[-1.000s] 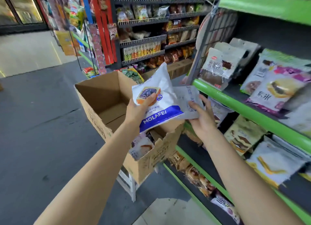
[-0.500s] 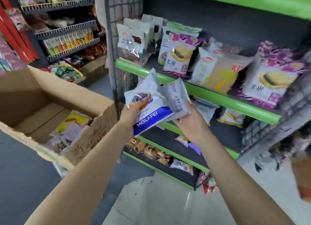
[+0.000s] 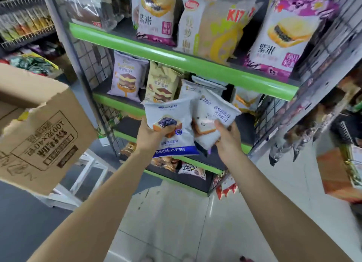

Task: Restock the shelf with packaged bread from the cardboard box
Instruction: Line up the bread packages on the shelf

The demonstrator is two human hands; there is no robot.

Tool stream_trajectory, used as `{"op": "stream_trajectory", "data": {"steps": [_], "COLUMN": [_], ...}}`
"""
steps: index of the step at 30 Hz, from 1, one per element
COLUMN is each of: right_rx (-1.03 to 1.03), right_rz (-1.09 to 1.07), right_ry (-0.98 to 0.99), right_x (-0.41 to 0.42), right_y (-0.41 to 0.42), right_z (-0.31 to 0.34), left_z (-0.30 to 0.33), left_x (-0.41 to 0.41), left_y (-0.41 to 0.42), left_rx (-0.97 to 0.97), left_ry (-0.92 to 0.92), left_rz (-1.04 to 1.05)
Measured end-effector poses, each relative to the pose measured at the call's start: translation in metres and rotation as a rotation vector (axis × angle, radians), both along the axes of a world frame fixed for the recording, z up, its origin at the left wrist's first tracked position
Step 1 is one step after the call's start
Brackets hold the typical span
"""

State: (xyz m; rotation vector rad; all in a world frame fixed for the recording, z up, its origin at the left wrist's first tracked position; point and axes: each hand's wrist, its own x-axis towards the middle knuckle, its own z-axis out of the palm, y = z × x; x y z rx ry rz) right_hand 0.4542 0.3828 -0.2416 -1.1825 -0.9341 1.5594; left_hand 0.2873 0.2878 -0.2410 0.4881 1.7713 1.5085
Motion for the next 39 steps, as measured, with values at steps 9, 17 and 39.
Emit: {"op": "stream_trajectory", "data": {"steps": [9, 17, 39], "right_rx": [0.365, 0.457, 0.430], "right_rz": [-0.270, -0.407, 0.014], "right_ry": [-0.513, -0.555, -0.525], "right_x": [0.035, 0.047, 0.041], "right_y": [0.073, 0.145, 0.168], "right_z": [-0.025, -0.035, -0.042], "left_z": [-0.034, -0.041, -0.042], "left_x": [0.041, 0.055, 0.080], "left_y": [0.086, 0.154, 0.181], "left_rx": [0.121, 0.212, 0.259], "left_ry": [0.181, 0.309, 0.297], "left_rz": [-0.057, -0.107, -0.214]}}
